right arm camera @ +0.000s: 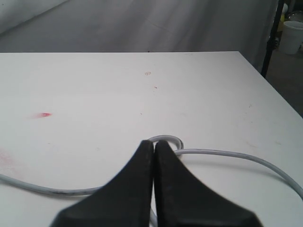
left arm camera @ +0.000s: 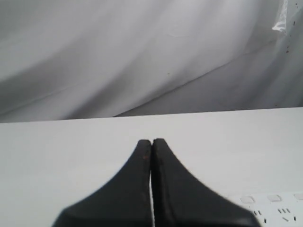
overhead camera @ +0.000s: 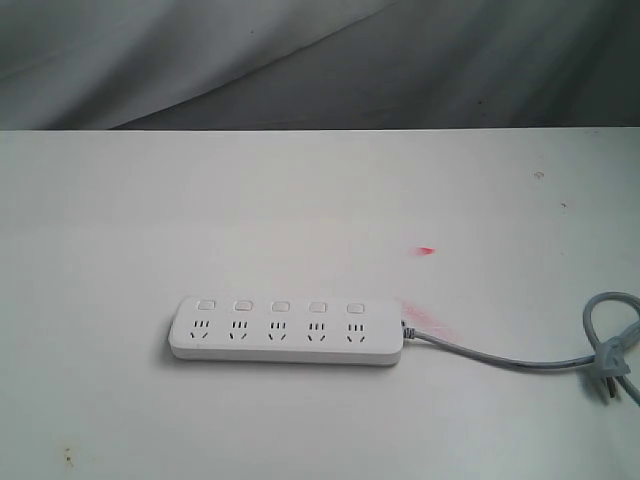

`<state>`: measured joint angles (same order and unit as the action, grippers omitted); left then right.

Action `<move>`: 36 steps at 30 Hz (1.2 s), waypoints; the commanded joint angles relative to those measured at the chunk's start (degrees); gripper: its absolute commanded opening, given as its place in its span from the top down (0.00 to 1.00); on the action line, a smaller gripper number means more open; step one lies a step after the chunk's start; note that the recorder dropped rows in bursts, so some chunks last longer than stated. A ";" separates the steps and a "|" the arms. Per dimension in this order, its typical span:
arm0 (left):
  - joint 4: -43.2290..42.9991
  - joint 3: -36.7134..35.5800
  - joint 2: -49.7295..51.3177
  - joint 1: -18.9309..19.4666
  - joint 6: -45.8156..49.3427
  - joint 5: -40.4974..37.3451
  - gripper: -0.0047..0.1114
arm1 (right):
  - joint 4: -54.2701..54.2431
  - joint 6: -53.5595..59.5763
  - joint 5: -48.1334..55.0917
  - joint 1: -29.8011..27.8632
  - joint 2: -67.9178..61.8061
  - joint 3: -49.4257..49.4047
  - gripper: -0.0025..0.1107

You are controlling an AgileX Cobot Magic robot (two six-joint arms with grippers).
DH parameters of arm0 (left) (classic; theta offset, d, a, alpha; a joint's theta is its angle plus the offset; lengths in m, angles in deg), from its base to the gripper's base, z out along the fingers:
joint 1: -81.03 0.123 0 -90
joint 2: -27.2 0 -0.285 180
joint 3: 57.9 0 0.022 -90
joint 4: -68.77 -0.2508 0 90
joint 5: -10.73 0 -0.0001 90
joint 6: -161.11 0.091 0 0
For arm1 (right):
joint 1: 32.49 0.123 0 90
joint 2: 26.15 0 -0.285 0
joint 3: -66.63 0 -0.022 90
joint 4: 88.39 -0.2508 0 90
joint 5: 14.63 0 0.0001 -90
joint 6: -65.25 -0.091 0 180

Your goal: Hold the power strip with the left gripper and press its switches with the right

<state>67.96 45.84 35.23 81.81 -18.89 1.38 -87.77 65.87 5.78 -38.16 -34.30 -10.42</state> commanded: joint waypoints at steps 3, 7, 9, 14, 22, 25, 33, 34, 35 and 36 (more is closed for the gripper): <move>-0.07 -0.96 -0.25 -0.36 0.39 -4.62 0.96 | 0.70 0.20 -0.85 -0.23 0.36 -0.17 0.98; -0.07 -0.96 -0.25 -0.36 0.39 -6.09 0.96 | 0.70 0.20 -0.85 -0.23 0.36 -0.17 0.98; -0.07 -0.96 -0.25 -0.36 0.39 -6.09 0.96 | 0.70 0.20 -0.85 -0.23 0.36 -0.17 0.98; -0.07 -0.96 -0.25 -0.36 0.39 -6.10 0.96 | 0.70 0.20 -0.85 -0.23 0.36 -0.17 0.98; -0.07 -0.96 -0.25 -0.36 0.39 -5.89 0.96 | 0.70 0.20 -0.85 -0.23 0.36 -0.17 0.98; -0.07 -0.96 -0.25 -0.36 0.60 -5.88 0.96 | 0.70 0.20 -0.85 -0.23 0.36 -0.17 0.98; -0.07 -0.96 -0.25 -0.36 0.60 -5.88 0.96 | 0.70 0.20 -0.85 -0.23 0.36 -0.17 0.98; -0.07 -0.96 -0.25 -0.36 0.60 -5.88 0.96 | 0.70 0.20 -0.85 -0.23 0.36 -0.17 0.98; -0.07 -0.96 -0.25 -0.36 0.60 -5.88 0.96 | 0.70 0.20 -0.85 -0.23 0.36 -0.17 0.98; -0.07 -0.96 -0.25 -0.36 0.60 -5.88 0.96 | 0.70 0.20 -0.85 -0.23 0.36 -0.17 0.98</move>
<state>67.86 45.14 35.23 81.81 -18.48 -4.43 -87.77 65.87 5.78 -38.16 -34.30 -10.42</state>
